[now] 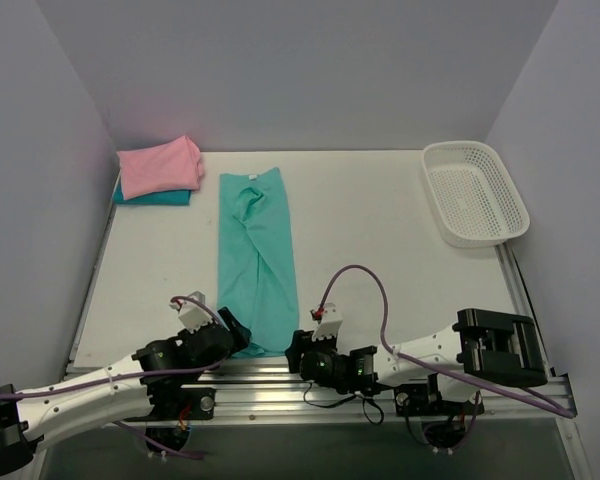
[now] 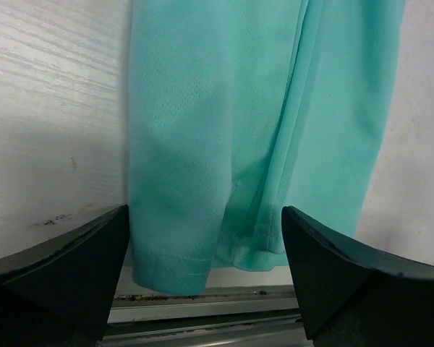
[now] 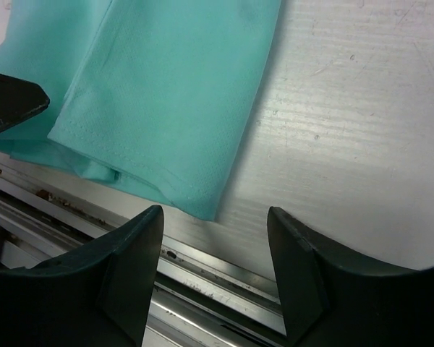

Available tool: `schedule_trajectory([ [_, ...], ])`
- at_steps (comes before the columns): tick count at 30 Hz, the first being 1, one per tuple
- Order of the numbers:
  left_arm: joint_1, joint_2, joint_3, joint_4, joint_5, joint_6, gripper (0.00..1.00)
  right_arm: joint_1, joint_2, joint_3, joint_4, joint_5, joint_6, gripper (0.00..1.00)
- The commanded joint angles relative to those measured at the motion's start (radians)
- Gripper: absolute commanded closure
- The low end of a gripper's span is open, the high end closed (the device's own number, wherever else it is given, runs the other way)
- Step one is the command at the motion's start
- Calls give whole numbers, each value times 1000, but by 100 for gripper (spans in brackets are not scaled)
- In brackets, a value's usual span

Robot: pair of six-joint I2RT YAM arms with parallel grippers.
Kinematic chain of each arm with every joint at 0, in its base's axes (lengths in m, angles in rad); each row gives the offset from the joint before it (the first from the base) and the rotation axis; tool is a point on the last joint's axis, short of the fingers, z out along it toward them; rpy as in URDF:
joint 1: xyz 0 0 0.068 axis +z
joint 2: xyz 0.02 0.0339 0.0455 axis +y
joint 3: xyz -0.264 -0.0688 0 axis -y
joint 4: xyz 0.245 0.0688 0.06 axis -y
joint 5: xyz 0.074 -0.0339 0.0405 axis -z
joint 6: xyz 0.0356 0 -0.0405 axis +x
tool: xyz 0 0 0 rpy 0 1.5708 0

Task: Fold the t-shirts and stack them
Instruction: Fold the tshirt

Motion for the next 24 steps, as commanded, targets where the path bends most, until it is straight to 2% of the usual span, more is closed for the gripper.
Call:
schedule_trajectory([
  [1, -8, -13, -24, 4, -1, -68, 6, -17, -6, 39, -29, 55, -27, 44],
  [5, -11, -29, -46, -7, -5, -106, 6, -38, 40, 82, -1, 49, -55, 43],
  [14, -21, -5, -66, -1, 2, -144, 5, -64, 155, 108, 92, -28, -68, 52],
  [17, -22, 6, -66, 2, -1, -149, 5, -64, 152, 94, 92, -39, -64, 58],
  [20, -24, 12, -70, 10, -2, -157, 2, -64, 123, 73, 74, -31, -53, 69],
  [23, -25, 18, -79, 21, 1, -166, 10, -66, 80, 47, 43, -24, -42, 77],
  [24, -25, 20, -84, 27, 1, -169, 15, -64, 56, 33, 37, -16, -39, 82],
])
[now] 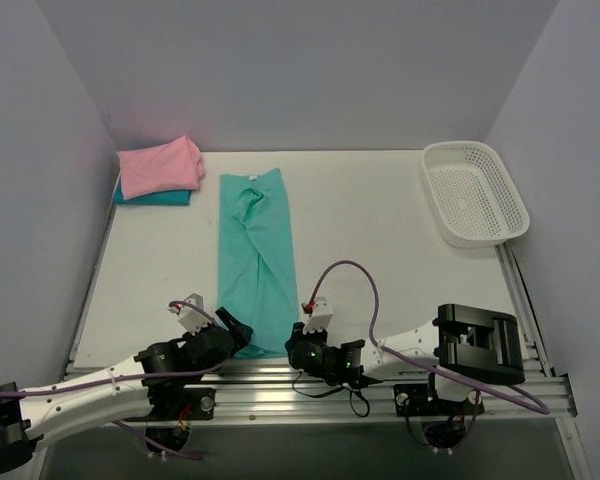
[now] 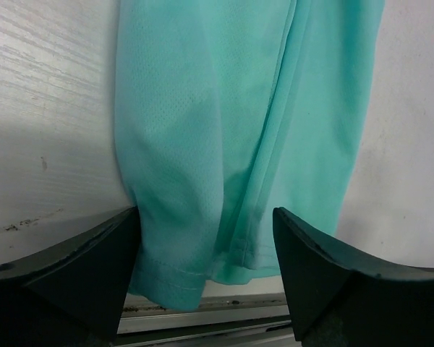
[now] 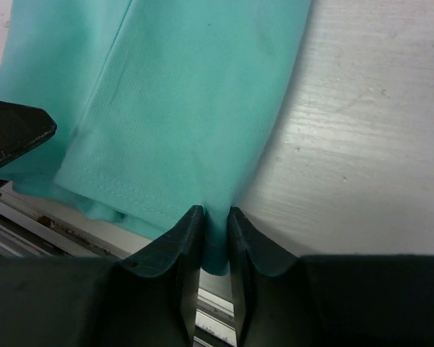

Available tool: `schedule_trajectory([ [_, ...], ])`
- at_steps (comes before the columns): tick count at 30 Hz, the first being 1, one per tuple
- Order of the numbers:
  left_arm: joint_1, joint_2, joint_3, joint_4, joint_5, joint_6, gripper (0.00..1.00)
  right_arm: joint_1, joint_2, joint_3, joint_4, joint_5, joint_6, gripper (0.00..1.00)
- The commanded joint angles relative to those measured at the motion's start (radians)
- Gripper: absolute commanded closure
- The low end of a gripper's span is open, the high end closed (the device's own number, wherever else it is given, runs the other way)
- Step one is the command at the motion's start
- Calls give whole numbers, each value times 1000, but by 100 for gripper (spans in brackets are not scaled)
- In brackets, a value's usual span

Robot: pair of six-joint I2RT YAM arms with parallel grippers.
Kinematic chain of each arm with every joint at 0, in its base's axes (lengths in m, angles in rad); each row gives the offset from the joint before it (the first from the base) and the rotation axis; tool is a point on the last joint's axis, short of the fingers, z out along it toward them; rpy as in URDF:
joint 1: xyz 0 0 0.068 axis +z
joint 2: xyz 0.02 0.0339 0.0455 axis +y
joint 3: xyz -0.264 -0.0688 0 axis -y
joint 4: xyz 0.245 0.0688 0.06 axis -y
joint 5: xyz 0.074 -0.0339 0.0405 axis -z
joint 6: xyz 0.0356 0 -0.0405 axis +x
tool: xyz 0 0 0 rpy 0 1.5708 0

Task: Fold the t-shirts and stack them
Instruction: Fold the tshirt

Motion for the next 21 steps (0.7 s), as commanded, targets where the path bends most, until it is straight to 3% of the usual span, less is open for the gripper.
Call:
schedule_trajectory([
  [1, -6, 29, -50, -49, 19, -65, 18, -4, -77, -41, -69, 24, 25, 84],
  [6, -10, 41, -55, -44, 22, -79, 33, -4, -143, -64, -107, 43, 34, 91],
  [13, -18, 62, -70, -20, 41, -92, 50, 2, -181, -67, -135, 61, 39, 92],
  [16, -20, 88, -82, 16, 57, -92, 67, 3, -181, -68, -133, 69, 42, 93],
  [17, -20, 96, -84, 28, 60, -92, 79, 6, -181, -68, -133, 72, 44, 93],
  [20, -24, 121, -79, 43, 65, -82, 97, 8, -181, -65, -133, 72, 42, 98],
  [21, -26, 124, -69, 46, 65, -79, 98, 10, -186, -58, -133, 73, 39, 100],
])
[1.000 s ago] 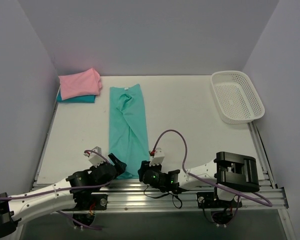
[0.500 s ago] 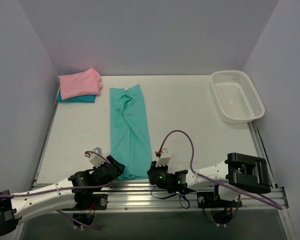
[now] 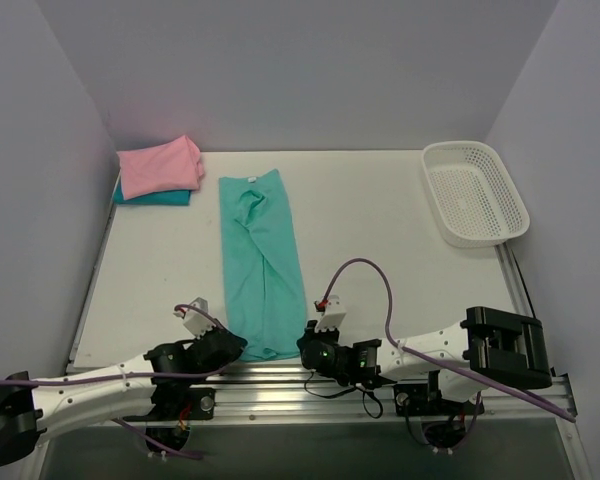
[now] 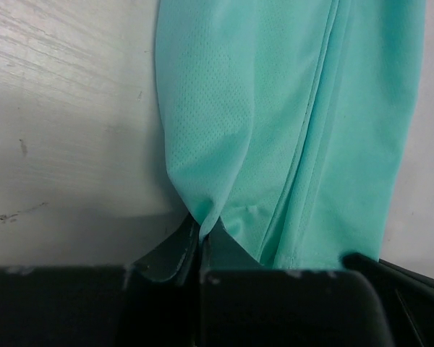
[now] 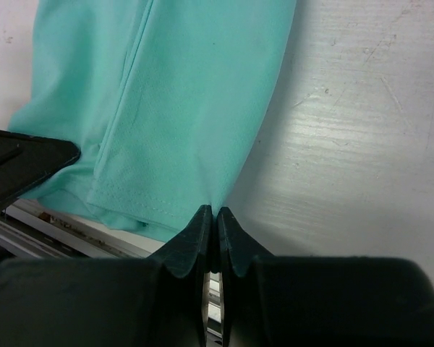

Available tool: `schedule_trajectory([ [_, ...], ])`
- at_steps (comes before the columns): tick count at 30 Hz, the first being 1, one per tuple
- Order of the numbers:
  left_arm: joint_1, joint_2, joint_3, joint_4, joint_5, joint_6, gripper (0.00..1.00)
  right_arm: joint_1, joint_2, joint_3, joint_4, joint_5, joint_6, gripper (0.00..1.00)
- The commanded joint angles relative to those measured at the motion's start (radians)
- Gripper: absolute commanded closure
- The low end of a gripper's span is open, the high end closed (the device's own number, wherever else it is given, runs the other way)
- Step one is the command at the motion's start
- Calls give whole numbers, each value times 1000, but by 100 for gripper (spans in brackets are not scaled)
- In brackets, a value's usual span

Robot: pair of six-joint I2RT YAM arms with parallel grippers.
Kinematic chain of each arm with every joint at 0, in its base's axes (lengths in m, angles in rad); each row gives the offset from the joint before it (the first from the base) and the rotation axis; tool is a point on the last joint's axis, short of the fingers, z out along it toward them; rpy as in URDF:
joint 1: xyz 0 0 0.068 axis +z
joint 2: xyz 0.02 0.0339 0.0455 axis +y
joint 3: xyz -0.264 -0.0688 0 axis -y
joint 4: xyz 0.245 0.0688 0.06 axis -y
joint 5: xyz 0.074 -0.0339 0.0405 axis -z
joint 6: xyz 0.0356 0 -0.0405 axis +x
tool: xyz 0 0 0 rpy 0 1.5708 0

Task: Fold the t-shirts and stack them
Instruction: Fold the tshirt

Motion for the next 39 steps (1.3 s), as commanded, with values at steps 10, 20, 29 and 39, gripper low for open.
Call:
schedule_trajectory([
  [10, -11, -141, 160, -296, -57, 56, 98, 29, -117, 159, -202, 142, -39, 100],
  [20, 25, -108, 427, -422, -288, 166, 93, -184, -39, 429, -288, 31, -249, 100],
  [29, 399, 120, 619, -135, -83, 531, 98, -427, 121, 610, -291, -128, -356, 100],
  [39, 615, 242, 599, -15, 37, 590, 98, -473, 282, 829, -374, -179, -395, 100],
])
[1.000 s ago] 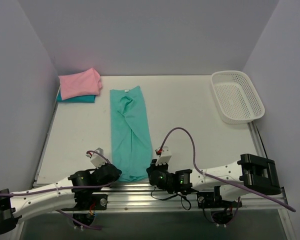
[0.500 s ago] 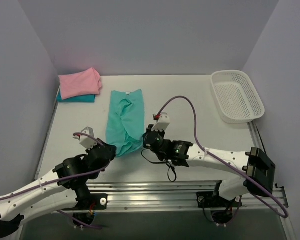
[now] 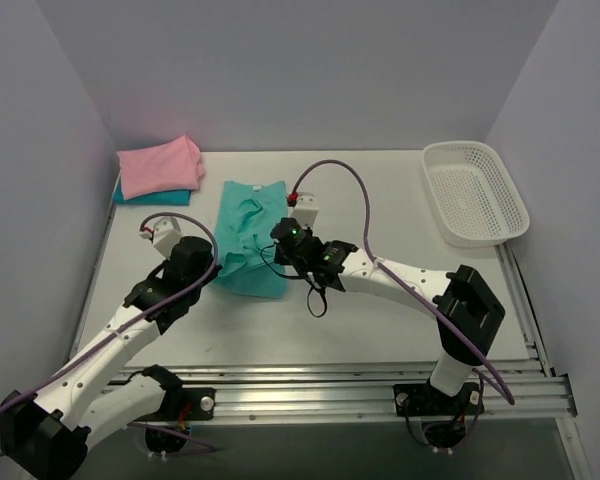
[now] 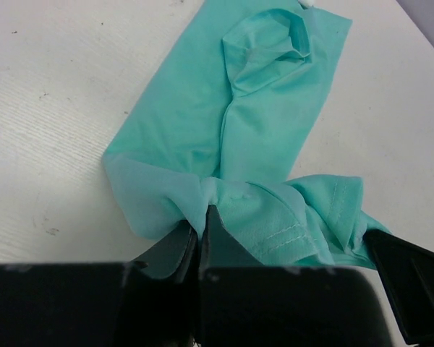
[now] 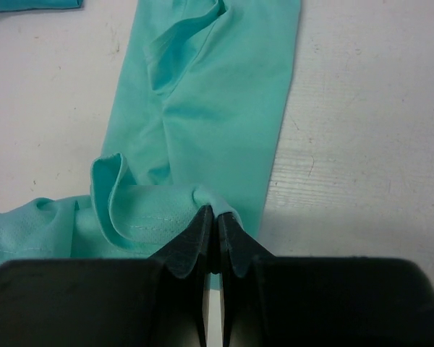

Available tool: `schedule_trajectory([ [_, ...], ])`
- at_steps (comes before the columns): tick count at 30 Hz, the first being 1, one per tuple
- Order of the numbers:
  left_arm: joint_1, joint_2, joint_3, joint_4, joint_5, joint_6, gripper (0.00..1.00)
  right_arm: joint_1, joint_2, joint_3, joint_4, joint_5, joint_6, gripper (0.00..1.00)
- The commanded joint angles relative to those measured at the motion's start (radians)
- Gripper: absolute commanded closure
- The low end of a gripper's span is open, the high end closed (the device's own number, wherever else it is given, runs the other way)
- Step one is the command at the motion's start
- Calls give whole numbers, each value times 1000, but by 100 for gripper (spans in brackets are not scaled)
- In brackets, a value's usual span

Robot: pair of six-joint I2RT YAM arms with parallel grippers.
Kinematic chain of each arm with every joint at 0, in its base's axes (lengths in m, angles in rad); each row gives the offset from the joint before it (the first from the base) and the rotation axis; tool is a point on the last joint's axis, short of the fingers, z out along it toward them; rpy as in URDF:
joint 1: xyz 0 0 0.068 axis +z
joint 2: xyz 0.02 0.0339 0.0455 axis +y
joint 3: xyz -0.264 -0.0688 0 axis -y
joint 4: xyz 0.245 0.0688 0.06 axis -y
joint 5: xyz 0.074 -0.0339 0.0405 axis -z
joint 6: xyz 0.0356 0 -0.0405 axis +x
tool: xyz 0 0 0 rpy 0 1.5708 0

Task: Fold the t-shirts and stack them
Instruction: Fold the tshirt

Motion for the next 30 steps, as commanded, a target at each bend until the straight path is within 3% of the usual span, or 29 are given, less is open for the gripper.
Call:
schedule_trajectory([
  [1, 67, 17, -4, 129, 40, 53, 98, -9, 17, 82, -49, -3, -36, 100],
  [5, 135, 129, -14, 241, 175, 58, 98, -27, 89, 145, -84, -24, -53, 100],
  [13, 181, 399, 47, 465, 314, 119, 98, -81, 195, 214, -87, -66, -69, 100],
  [30, 293, 695, 138, 606, 435, 130, 96, -182, 442, 412, -101, -133, -116, 100],
])
